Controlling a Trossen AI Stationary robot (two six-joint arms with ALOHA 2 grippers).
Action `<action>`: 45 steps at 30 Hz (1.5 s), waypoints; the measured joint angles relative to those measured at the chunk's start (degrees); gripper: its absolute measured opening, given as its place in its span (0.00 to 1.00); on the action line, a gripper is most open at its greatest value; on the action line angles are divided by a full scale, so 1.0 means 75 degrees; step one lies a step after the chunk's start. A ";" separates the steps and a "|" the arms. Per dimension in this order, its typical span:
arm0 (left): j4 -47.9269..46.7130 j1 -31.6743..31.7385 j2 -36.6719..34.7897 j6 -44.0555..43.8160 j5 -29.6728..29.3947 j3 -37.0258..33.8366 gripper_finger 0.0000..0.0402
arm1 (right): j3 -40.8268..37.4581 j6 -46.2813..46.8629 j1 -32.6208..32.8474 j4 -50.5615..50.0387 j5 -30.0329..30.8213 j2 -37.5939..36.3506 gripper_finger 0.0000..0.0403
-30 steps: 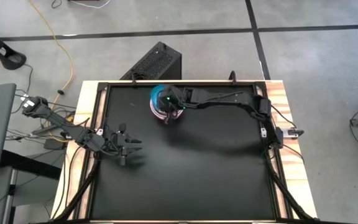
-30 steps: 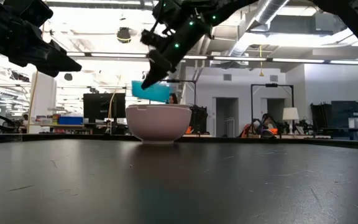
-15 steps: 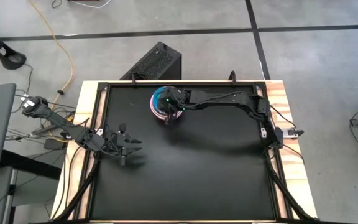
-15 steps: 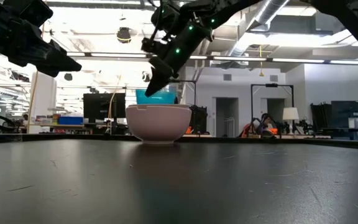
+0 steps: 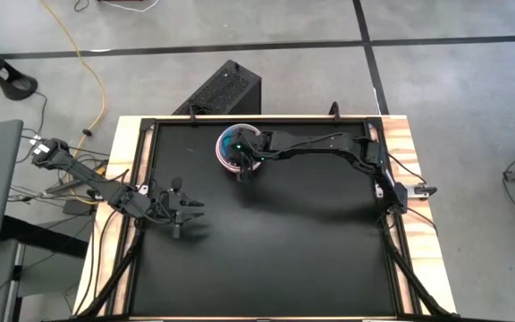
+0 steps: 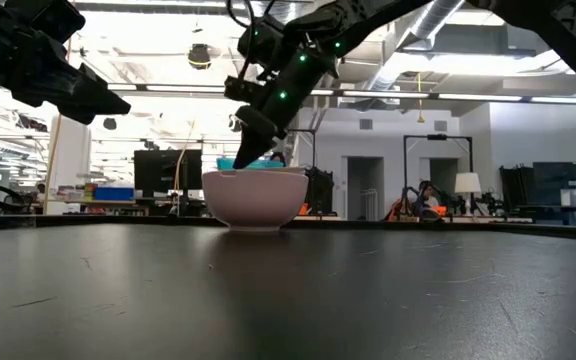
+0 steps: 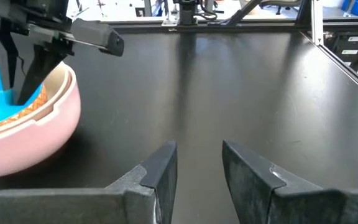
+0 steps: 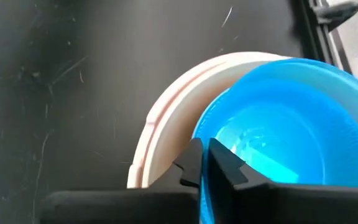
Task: Nest bowls inside each other
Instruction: Stack the blue transparent bowl on top of the blue patterned bowl, then return to Home Position
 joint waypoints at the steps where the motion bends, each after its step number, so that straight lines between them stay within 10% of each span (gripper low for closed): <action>1: -0.0001 0.0000 0.0001 0.0000 0.0003 0.0000 0.29 | -0.0001 0.0066 0.0000 -0.0008 0.0001 0.0004 0.10; 17: 0.0077 0.0000 0.0000 -0.0093 0.0003 0.0000 0.29 | 0.1753 0.0483 0.0081 -0.2751 -0.0367 -0.0133 0.54; 28: -0.0091 0.0003 -0.0644 0.1354 0.0299 0.1137 0.29 | 0.2719 0.0624 0.1156 -0.6091 -0.1213 -0.1096 0.52; 34: -0.0482 0.0003 -0.1511 0.2161 0.0740 0.1256 0.29 | 0.0315 0.1135 0.1887 -0.4997 -0.1141 -0.3156 0.45; 45: -0.0779 0.0023 -0.2864 0.2352 0.0874 0.0644 0.29 | -0.6999 0.2333 0.2968 0.1247 0.0362 -0.8547 0.33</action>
